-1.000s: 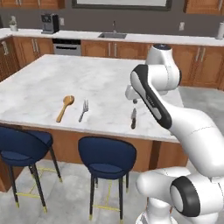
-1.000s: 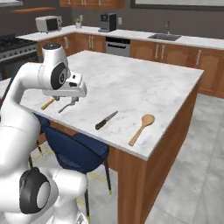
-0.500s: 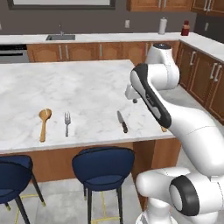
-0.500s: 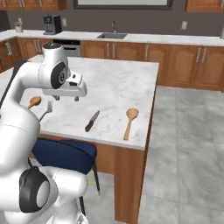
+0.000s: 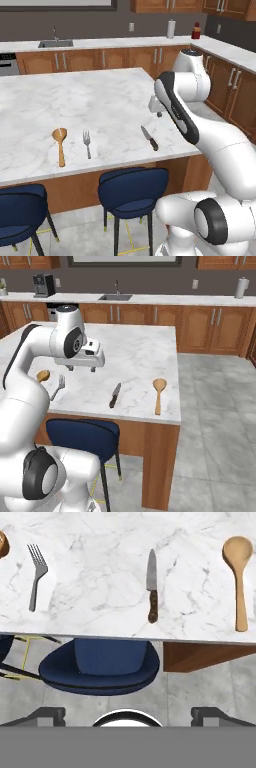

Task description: Pick up the metallic utensils from the counter and place them in the open drawer. Make sure not to pick up any wooden utensils.

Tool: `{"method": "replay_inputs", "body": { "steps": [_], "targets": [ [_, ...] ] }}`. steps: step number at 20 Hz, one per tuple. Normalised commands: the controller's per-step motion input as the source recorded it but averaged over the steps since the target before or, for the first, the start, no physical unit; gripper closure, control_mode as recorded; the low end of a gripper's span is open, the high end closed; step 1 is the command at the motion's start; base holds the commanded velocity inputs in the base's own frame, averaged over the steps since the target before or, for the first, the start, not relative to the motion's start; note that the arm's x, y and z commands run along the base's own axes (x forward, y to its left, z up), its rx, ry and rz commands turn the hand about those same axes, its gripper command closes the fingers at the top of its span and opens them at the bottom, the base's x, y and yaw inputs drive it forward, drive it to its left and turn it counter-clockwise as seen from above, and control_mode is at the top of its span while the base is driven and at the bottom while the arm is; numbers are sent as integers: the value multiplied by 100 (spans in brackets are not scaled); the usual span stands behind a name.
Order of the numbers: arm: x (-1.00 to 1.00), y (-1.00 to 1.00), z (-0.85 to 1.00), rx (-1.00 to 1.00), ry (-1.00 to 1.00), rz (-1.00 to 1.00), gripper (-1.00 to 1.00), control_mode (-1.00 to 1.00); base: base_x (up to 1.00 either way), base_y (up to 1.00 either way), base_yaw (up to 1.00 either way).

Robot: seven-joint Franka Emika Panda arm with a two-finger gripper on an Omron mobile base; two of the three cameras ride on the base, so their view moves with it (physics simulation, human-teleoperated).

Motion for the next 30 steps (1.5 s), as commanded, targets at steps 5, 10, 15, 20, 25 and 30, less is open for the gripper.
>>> {"method": "replay_inputs", "body": {
  "steps": [5,10,15,20,25,30],
  "targets": [
    [0,0,0,0,0,0,-100,100,3,48,-2],
    [4,16,-5,0,1,0,-100,-100,7,50,0],
    [50,76,-31,0,5,0,-100,-100,0,0,0],
    [98,54,-45,0,7,0,-100,-100,0,0,0],
    [97,74,-65,0,5,-3,-100,-100,0,0,0],
    [68,92,-84,-2,1,-11,-100,-100,0,0,0]
  ]
}}
